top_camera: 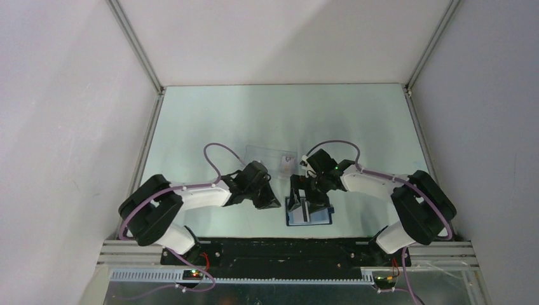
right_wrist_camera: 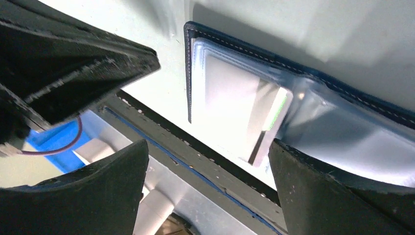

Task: Put the credit cards into the card holder
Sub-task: Insert the credit card into the card holder, then close the card holder at the center of the board.

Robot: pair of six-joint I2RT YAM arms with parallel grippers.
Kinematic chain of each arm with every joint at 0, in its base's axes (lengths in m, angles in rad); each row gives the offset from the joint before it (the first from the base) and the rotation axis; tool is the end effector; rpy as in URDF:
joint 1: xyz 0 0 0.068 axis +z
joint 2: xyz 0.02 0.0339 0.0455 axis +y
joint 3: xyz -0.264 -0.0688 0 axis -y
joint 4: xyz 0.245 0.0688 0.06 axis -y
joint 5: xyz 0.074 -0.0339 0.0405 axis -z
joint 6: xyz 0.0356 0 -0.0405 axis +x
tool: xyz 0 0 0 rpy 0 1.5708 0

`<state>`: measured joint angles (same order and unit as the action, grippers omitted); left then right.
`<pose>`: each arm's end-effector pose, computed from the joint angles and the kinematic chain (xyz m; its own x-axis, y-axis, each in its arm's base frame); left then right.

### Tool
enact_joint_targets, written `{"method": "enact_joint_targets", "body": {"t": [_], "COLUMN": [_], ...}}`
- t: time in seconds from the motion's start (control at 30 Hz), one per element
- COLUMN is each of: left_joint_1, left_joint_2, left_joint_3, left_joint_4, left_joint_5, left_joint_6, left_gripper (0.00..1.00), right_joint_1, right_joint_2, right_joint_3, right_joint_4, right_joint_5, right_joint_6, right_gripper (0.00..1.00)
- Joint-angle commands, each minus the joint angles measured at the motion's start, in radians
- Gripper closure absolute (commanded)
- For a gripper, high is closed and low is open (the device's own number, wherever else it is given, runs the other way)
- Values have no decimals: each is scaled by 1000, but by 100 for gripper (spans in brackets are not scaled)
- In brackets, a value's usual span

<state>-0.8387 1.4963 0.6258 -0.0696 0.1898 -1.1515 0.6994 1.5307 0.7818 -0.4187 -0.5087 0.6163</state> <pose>0.1744 -0.2041 0.1401 -0.9548 -0.2794 -0.1009 -0.1654 0.7822 -0.6007 0.1962 0.1877 0.1578 -0.9839 -0.1680 -0.0612 -0.1713 0.7873 0.5924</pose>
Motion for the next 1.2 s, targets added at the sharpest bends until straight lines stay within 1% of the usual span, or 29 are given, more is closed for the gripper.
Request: {"method": "enact_joint_targets", "body": {"t": [0.0, 0.03, 0.1, 0.2, 0.23, 0.3, 0.33, 0.37, 0.4, 0.43, 0.53, 0.57, 0.6, 0.7, 0.83, 0.97, 1.17], "left_joint_1": [25, 29, 33, 41, 42, 46, 47, 48, 48, 48, 47, 48, 48, 47, 44, 41, 25], "left_joint_2": [-51, -54, -65, -72, -70, -63, -61, -54, -48, -34, 3, 22, 38, 68, 93, 112, 145], "left_joint_3": [-12, -11, -11, -11, -12, -18, -21, -29, -32, -34, -34, -33, -32, -37, -40, -40, -6], "left_joint_4": [13, 12, 9, 12, 22, 47, 55, 99, 118, 152, 204, 212, 223, 260, 278, 292, 340], "left_joint_5": [2, 5, 11, 25, 31, 54, 73, 94, 105, 125, 163, 176, 180, 199, 195, 201, 221], "left_joint_6": [16, 19, 28, 36, 38, 39, 35, 34, 26, 21, 9, 2, -1, -21, -30, -34, -44], "left_gripper": [89, 82, 74, 66, 62, 56, 51, 49, 47, 46, 44, 44, 43, 43, 43, 42, 43], "right_joint_1": [3, 3, 3, 1, 0, -3, -5, -9, -11, -17, -27, -28, -29, -33, -37, -57, -72], "right_joint_2": [-85, -91, -100, -106, -109, -112, -110, -105, -100, -91, -64, -51, -46, -27, -38, -80, -26], "right_joint_3": [30, 34, 47, 66, 67, 70, 70, 70, 71, 69, 58, 54, 53, 48, 44, 30, 3], "right_joint_4": [-97, -102, -110, -117, -121, -134, -141, -158, -167, -182, -187, -187, -189, -190, -212, -223, -183], "right_joint_5": [87, 83, 83, 75, 72, 83, 105, 117, 140, 149, 177, 184, 198, 215, 255, 265, 251], "right_joint_6": [-80, -85, -91, -98, -101, -110, -120, -126, -138, -142, -151, -151, -150, -152, -149, -148, -145], "right_gripper": [4, 4, 4, 5, 6, 9, 12, 14, 19, 21, 36, 39, 45, 53, 56, 55, 59]}}
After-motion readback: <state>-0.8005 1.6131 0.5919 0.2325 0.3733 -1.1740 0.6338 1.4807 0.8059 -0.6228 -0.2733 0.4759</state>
